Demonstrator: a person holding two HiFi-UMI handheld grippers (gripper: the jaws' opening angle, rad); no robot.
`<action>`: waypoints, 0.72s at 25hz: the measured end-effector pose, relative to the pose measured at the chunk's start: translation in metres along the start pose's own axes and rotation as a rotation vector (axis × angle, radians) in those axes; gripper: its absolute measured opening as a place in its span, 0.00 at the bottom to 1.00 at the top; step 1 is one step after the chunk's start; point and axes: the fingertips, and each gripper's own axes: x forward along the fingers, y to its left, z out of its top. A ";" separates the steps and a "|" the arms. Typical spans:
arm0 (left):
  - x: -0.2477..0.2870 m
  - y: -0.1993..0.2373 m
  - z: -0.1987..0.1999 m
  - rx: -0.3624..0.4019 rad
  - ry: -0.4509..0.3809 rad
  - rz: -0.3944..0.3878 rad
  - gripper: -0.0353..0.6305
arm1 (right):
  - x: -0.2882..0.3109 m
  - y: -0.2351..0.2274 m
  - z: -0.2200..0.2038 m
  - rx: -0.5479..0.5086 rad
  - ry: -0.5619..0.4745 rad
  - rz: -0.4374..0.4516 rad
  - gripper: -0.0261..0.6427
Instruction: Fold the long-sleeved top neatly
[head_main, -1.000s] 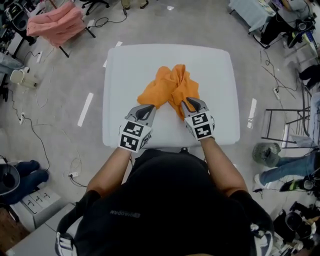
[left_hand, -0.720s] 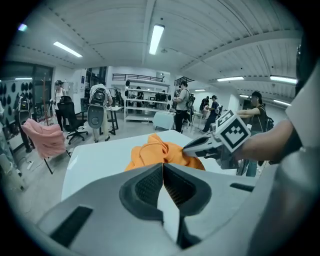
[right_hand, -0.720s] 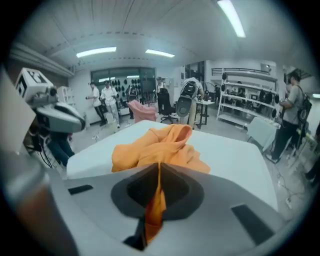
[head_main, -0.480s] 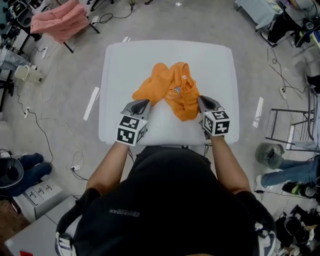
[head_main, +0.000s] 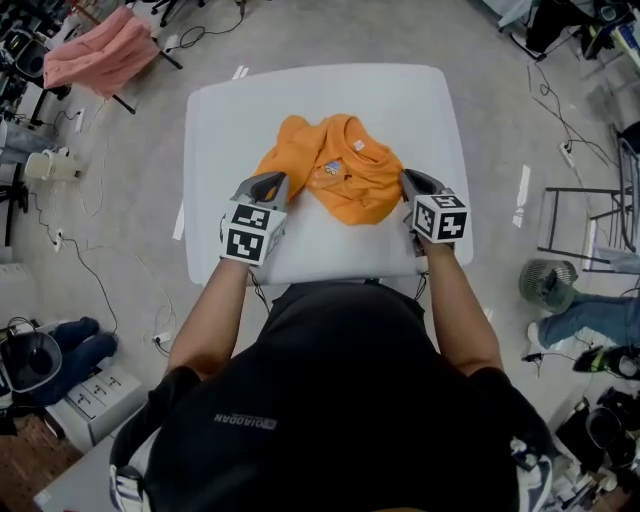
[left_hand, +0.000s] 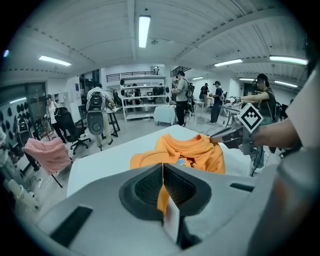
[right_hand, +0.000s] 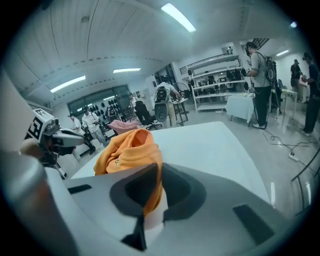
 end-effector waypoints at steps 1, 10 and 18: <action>0.006 -0.001 0.003 0.012 0.008 -0.005 0.06 | -0.002 -0.001 0.002 0.014 -0.008 0.018 0.11; 0.050 0.000 0.030 0.089 0.079 -0.072 0.14 | -0.010 -0.007 -0.015 0.218 -0.016 0.097 0.24; 0.106 -0.010 0.043 0.217 0.211 -0.117 0.31 | 0.007 -0.020 -0.037 0.422 0.012 0.093 0.26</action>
